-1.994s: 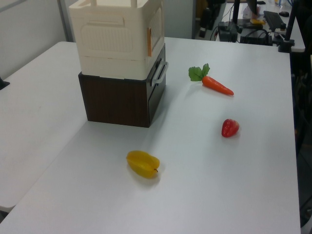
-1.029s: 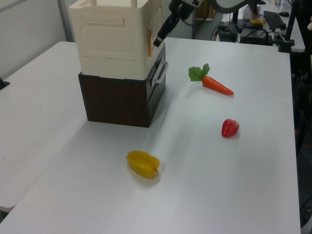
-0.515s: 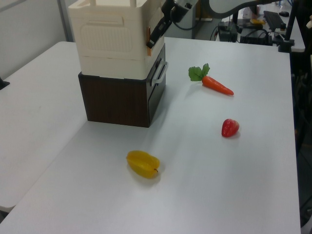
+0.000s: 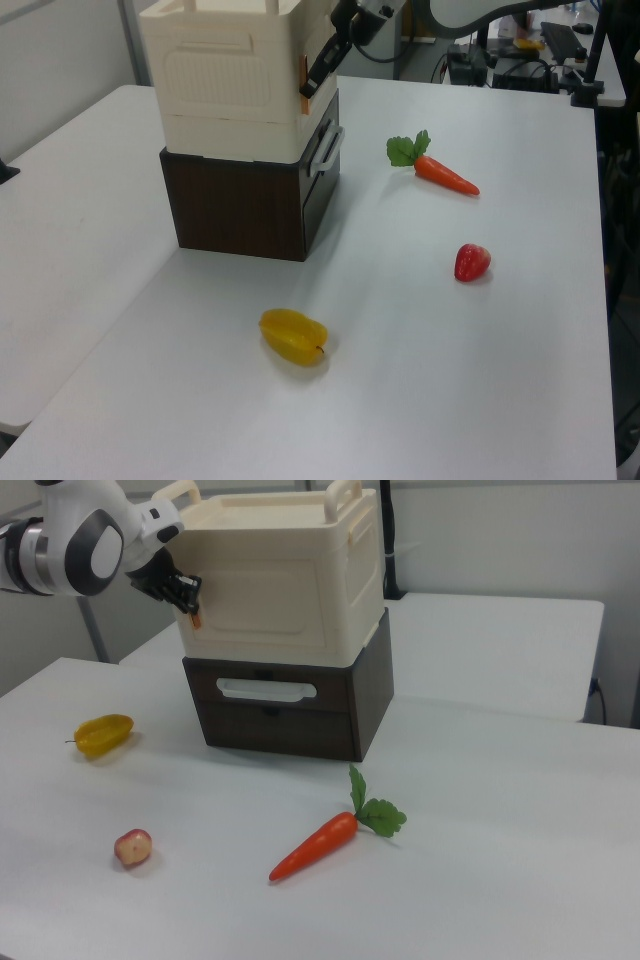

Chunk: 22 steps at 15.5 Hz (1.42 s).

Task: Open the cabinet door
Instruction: 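Pull the grasped door edge outward, swinging the door open on its hinge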

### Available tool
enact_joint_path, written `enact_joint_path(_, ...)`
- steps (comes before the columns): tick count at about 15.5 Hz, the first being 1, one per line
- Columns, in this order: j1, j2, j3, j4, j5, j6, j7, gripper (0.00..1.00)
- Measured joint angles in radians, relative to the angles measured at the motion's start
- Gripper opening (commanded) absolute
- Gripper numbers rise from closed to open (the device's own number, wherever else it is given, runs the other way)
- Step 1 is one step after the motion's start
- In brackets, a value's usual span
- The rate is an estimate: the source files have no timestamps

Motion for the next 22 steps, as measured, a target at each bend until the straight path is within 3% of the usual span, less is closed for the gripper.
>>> enact_joint_path(5,-0.001,-0.004,0.000,0.005,0.000,-0.036,-0.001,0.00)
enact_joint_path(11,-0.012,-0.047,-0.002,0.015,0.002,-0.228,-0.041,0.00)
enact_joint_path(12,-0.018,-0.056,-0.002,0.015,0.002,-0.261,-0.045,0.05)
enact_joint_path(14,-0.040,-0.071,-0.003,0.015,0.004,-0.324,-0.045,0.29)
enact_joint_path(16,-0.074,-0.087,-0.005,0.015,0.004,-0.389,-0.053,0.64)
enact_joint_path(18,-0.113,-0.096,-0.010,0.013,0.004,-0.481,-0.059,0.91)
enact_joint_path(19,-0.131,-0.100,-0.013,0.013,0.003,-0.526,-0.062,1.00)
enact_joint_path(22,-0.182,-0.112,-0.023,0.013,-0.013,-0.638,-0.066,1.00)
